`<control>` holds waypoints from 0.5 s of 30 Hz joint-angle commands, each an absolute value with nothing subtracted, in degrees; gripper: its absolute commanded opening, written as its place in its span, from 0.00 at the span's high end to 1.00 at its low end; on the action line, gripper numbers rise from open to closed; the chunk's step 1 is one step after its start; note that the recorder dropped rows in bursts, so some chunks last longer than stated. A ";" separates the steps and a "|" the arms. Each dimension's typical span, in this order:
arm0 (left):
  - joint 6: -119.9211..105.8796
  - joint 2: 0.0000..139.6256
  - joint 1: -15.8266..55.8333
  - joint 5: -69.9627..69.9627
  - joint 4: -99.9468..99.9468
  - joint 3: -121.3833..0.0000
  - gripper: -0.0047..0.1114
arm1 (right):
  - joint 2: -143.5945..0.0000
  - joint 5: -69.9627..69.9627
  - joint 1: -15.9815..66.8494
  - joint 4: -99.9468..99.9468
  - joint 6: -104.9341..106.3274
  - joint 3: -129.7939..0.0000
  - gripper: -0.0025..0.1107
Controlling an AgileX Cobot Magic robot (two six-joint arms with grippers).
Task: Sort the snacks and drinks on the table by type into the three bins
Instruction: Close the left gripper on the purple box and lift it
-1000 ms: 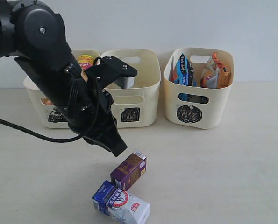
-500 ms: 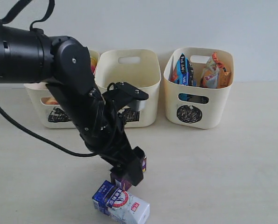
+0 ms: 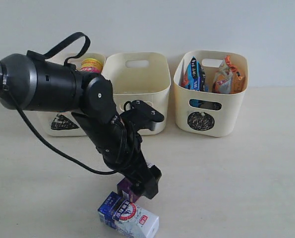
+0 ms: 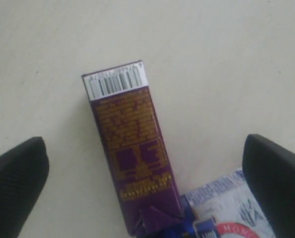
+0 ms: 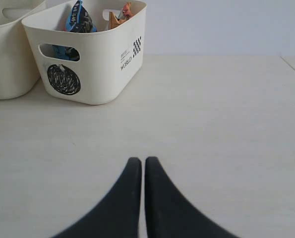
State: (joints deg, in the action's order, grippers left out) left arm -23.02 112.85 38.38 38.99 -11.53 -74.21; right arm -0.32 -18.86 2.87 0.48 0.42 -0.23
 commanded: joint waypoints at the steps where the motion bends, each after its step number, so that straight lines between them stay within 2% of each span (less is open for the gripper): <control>1: -22.21 114.66 38.69 35.61 -11.13 -74.06 0.02 | 0.00 -18.47 2.86 0.52 0.38 0.00 0.98; 7: -22.21 116.73 38.69 32.82 -11.13 -74.06 0.03 | 0.00 -18.47 2.86 0.52 0.38 0.00 0.98; 10: -22.21 117.53 38.69 32.53 -10.88 -74.06 0.09 | 0.00 -18.47 2.86 0.52 0.38 0.00 0.98; 13: -22.21 118.53 38.69 32.43 -9.03 -74.06 0.26 | 0.00 -18.47 2.86 0.52 0.38 0.00 0.98; 15: -22.21 118.68 38.69 32.29 -8.04 -74.06 0.42 | 0.00 -18.47 2.86 0.52 0.38 0.00 0.98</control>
